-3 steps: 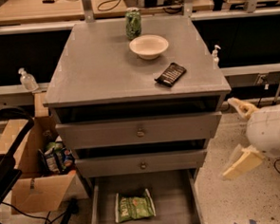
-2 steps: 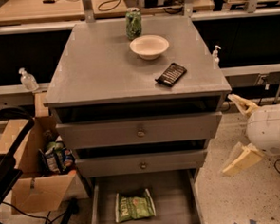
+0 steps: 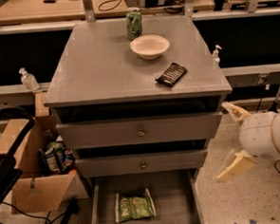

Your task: Pick green jalapeno chip bag from bottom drawer and place on counter

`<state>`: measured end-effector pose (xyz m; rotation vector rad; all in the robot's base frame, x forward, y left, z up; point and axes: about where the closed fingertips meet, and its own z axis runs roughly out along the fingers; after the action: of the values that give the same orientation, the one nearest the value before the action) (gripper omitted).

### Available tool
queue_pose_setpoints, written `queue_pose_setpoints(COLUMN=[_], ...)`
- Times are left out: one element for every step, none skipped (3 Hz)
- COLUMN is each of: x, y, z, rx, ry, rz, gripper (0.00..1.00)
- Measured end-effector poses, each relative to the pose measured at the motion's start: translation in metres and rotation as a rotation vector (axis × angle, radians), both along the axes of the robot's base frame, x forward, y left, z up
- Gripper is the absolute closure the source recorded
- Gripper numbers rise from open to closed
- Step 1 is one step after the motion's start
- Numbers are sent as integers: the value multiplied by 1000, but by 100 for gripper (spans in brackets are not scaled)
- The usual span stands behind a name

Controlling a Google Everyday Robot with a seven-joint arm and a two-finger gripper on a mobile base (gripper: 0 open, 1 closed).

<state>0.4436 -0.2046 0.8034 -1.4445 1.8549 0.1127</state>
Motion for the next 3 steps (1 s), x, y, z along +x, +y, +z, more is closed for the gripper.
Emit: queue_pose_setpoints(x=[-7,8,23], y=[6,11,17], z=[-62,-149,-201], rx=[54,136,196], ry=[29,-51,-100], rz=[-16,-24,-3], gripper=[0,0,0])
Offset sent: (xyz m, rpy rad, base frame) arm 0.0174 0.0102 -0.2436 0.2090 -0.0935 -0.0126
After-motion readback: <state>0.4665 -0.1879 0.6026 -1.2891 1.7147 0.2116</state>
